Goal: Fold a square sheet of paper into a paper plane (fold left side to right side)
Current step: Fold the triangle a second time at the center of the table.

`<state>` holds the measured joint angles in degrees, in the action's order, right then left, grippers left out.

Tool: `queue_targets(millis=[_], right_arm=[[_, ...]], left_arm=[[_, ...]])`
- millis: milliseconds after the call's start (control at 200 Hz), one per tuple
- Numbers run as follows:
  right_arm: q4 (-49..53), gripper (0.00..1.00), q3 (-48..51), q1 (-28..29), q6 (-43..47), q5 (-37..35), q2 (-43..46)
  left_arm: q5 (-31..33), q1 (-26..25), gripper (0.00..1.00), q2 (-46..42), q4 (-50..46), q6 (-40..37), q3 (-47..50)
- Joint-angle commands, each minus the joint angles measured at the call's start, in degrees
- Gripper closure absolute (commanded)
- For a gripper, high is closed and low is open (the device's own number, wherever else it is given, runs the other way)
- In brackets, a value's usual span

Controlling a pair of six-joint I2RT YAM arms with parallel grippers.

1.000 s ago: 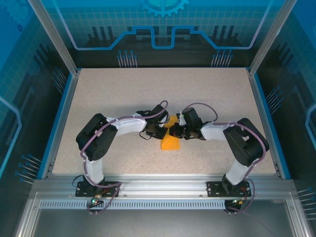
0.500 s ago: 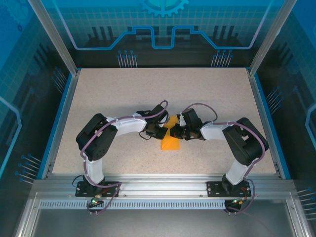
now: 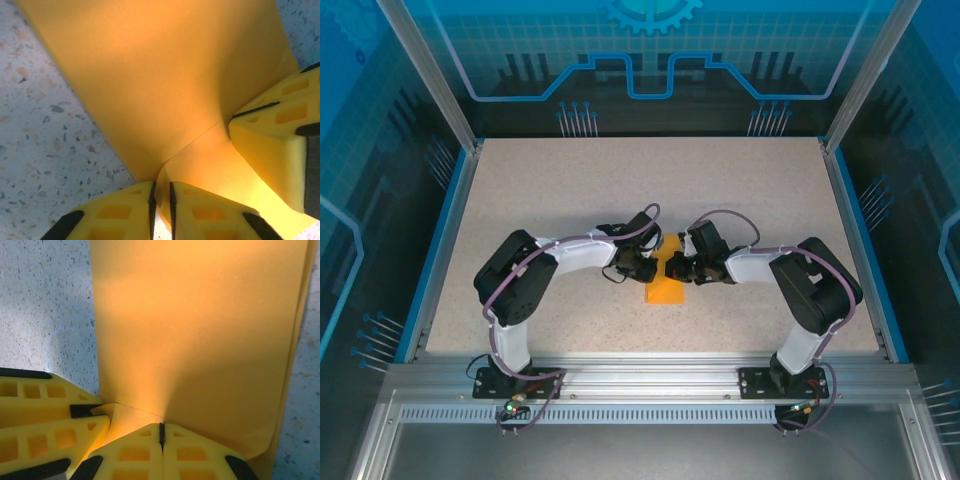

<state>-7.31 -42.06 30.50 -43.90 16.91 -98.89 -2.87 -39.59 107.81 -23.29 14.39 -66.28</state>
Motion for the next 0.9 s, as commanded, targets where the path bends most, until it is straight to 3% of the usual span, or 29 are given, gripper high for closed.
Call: queue_targets(millis=[0, 225, 585, 895], right_arm=[[4.7, 1.00, 1.5, 0.5, 0.5, -2.2, -0.9], [4.8, 1.00, 1.4, 0.5, 0.6, -2.0, -1.0], [5.0, 1.00, 0.7, 0.5, 1.0, -1.3, -1.6], [5.5, 1.00, 0.2, 0.5, 1.1, -1.3, -2.0]], left_arm=[[1.5, 0.3, 0.74, -3.9, -4.0, -0.3, -1.6], [-0.7, 0.3, 0.66, -8.9, -6.9, 1.0, -0.9], [-28.9, 0.2, 0.66, -10.6, 1.0, 6.9, 5.5], [-29.1, 0.2, 0.67, -5.2, 2.0, 6.5, 5.9]])
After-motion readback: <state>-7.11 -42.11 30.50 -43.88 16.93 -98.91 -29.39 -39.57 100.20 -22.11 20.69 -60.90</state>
